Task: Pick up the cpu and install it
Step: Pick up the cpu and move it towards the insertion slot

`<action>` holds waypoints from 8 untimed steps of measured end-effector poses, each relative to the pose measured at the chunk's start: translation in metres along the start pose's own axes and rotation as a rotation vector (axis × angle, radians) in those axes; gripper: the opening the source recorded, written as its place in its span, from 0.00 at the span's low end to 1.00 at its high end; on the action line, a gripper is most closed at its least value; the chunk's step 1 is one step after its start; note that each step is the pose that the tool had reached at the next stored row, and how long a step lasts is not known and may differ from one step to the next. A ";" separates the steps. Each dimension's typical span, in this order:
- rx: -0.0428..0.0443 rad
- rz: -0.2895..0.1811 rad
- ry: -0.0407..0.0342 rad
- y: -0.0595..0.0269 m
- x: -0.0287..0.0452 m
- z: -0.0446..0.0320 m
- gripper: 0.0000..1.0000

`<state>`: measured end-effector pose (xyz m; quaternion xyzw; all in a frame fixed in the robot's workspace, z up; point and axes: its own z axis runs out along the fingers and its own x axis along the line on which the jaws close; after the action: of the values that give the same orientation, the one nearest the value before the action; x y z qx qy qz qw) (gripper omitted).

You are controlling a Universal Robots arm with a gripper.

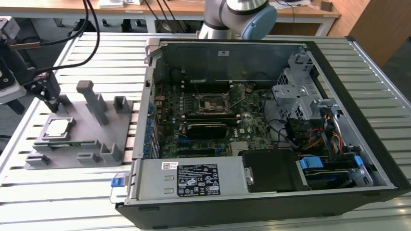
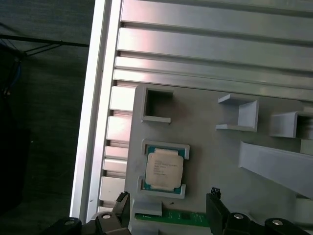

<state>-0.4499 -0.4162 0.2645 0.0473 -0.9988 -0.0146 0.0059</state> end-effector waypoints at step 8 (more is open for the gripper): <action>-0.0011 0.008 -0.0004 -0.0003 -0.0001 0.0132 0.72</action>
<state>-0.4499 -0.4161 0.2513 0.0432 -0.9989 -0.0151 0.0058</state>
